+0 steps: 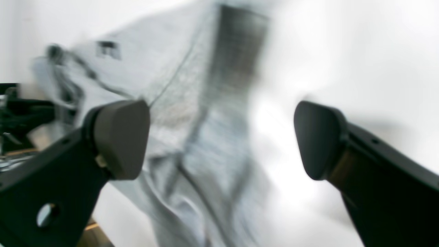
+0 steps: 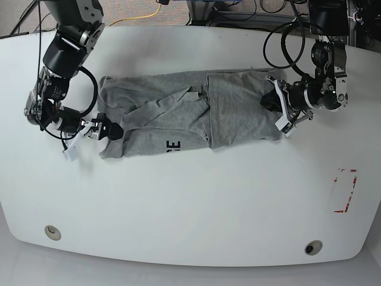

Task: Layout the t-shirt on the table in an organized manner, then fold the t-shirt properly
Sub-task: 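Regrasp the strip end with the right gripper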

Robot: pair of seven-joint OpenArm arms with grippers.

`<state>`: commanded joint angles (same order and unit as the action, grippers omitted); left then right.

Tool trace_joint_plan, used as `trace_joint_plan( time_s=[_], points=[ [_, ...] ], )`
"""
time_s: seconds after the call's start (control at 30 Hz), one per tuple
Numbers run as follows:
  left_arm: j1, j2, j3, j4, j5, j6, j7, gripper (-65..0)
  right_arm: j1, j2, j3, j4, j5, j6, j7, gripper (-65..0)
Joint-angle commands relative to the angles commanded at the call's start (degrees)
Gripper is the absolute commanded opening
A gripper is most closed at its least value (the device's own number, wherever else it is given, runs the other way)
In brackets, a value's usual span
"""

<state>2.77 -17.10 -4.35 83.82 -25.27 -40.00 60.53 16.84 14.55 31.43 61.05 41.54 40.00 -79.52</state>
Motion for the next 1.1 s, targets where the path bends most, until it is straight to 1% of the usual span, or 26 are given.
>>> trace_joint_plan(
  time_s=[0.1,0.2,0.33,0.47,0.7,0.83,1.1],
  points=[
    [0.1,0.0,0.0,0.1,0.0,0.0,0.0,-58.5,0.0,-0.5,-2.3,0.1,0.0,0.0,0.2,0.0],
    [0.2,0.0,-0.1,0.0,0.0,0.0,0.0,-58.5,-0.1,-2.0,-2.9,0.1,0.0,0.0,0.2,0.0],
    [0.2,0.0,-0.1,0.0,0.0,0.0,0.0,-58.5,-0.2,-2.6,-2.9,0.1,-0.2,0.0,0.2,0.0],
    [0.2,0.0,-0.1,0.0,0.0,0.0,0.0,-58.5,-0.5,-2.7,-3.3,0.1,-0.2,0.0,0.1,0.0],
    [0.1,0.0,-0.1,-0.1,0.0,0.0,0.0,-58.5,-1.5,-2.7,-6.5,0.1,-0.1,0.0,0.2,0.0],
    [0.1,0.0,-0.1,-0.1,0.0,0.0,0.0,-58.5,-2.5,-2.7,-8.4,0.1,-0.1,0.0,0.6,-4.1],
    [0.0,0.0,-0.1,-0.1,0.0,0.0,0.0,-58.5,-3.5,-2.7,-8.5,0.1,-0.3,0.0,1.5,-5.1]
  ],
)
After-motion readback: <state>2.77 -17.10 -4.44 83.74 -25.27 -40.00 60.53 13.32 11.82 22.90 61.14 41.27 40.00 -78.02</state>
